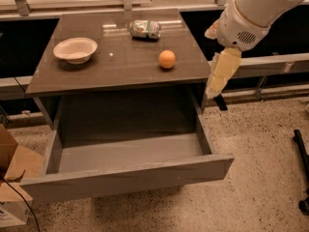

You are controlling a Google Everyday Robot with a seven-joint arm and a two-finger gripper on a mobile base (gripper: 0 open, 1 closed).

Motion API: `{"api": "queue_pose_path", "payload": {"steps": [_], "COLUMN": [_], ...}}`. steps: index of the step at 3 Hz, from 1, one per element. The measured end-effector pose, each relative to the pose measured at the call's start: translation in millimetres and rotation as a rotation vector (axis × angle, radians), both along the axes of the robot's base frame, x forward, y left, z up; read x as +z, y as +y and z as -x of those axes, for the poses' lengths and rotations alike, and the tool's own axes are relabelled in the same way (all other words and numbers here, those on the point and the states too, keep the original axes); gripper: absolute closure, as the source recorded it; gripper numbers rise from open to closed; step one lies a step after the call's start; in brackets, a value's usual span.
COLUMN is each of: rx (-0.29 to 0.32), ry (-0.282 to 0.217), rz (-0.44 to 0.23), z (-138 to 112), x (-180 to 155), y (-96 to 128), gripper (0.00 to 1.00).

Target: Place orange into top drawer

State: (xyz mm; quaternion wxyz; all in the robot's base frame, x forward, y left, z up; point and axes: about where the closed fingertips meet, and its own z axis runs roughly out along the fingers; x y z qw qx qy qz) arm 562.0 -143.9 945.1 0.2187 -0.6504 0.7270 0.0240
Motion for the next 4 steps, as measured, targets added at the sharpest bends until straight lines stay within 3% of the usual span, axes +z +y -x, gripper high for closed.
{"api": "queue_pose_path", "payload": {"steps": [2, 4], "rx": [-0.034, -0.03], "ry": [0.03, 0.018], "rz": [0.005, -0.044], "z": [-9, -75], "x": [-17, -42], "y": [4, 26], "gripper": [0.0, 0.0]}}
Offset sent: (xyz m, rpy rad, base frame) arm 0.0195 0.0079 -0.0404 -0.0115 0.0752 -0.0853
